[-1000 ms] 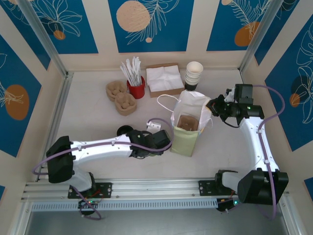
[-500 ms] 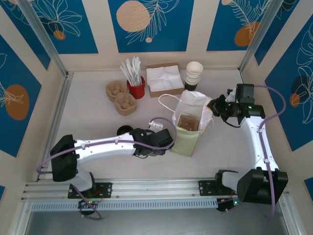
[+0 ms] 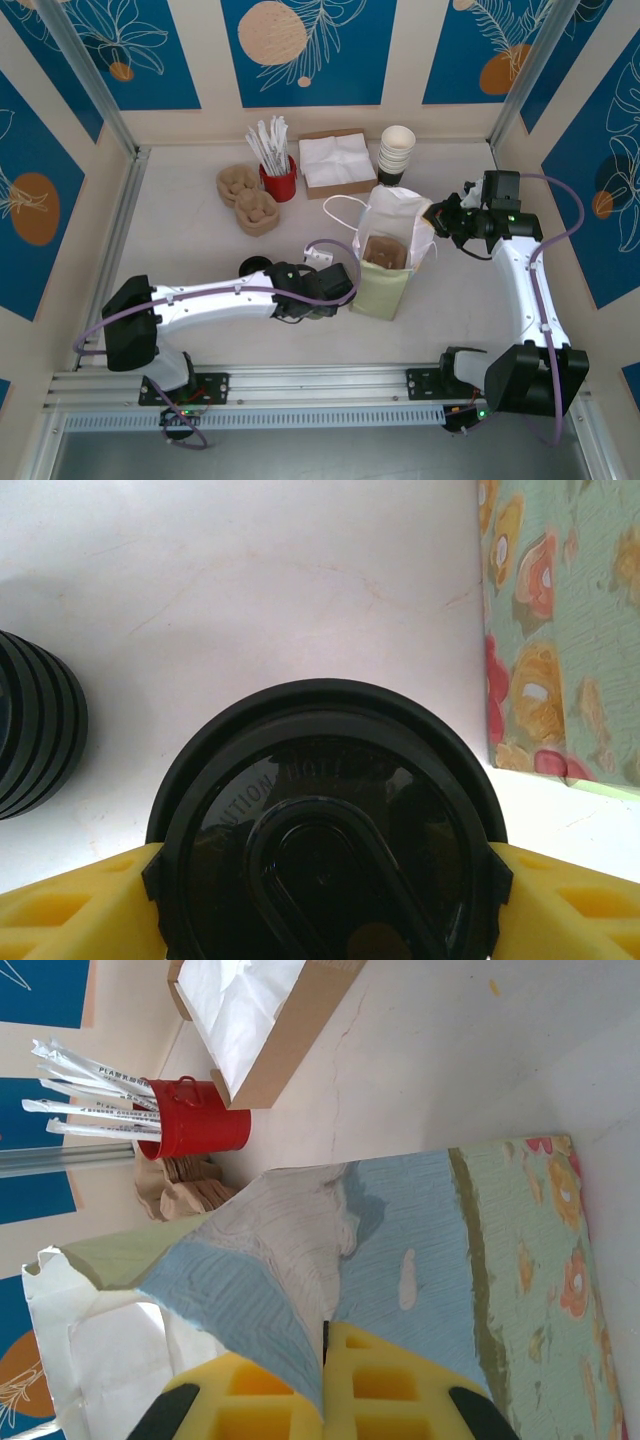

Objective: Pack the takeout coffee

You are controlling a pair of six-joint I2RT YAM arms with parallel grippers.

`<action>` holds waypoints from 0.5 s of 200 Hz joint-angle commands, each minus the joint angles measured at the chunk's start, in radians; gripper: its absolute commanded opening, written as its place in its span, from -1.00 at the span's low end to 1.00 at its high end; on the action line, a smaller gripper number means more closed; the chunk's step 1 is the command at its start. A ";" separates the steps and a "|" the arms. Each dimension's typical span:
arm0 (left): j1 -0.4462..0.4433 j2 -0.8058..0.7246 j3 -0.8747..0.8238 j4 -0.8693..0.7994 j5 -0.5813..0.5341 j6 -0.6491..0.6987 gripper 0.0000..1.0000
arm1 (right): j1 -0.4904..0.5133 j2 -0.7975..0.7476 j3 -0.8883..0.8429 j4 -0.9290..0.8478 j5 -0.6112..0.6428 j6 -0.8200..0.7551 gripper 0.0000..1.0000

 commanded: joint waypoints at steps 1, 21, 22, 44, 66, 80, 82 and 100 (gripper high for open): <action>-0.008 -0.015 0.025 -0.057 0.050 0.018 0.46 | -0.007 -0.006 0.030 -0.043 -0.028 -0.005 -0.99; -0.007 -0.054 0.070 -0.092 0.008 0.032 0.47 | -0.008 -0.017 0.027 -0.041 -0.026 0.003 -0.99; -0.008 -0.056 0.072 -0.093 0.006 0.033 0.47 | -0.008 -0.017 0.027 -0.041 -0.025 0.003 -0.99; -0.007 -0.097 0.137 -0.146 -0.033 0.060 0.46 | -0.008 -0.028 0.020 -0.037 -0.025 0.014 -0.99; -0.008 -0.130 0.224 -0.212 -0.065 0.089 0.47 | -0.008 -0.045 0.004 -0.021 -0.030 0.038 -0.98; -0.008 -0.151 0.285 -0.251 -0.083 0.113 0.46 | -0.008 -0.058 -0.015 -0.005 -0.037 0.062 -0.98; -0.007 -0.153 0.294 -0.257 -0.085 0.118 0.46 | -0.008 -0.060 -0.017 -0.004 -0.037 0.065 -0.98; -0.007 -0.167 0.387 -0.303 -0.104 0.155 0.46 | -0.007 -0.081 -0.041 0.022 -0.040 0.104 -0.99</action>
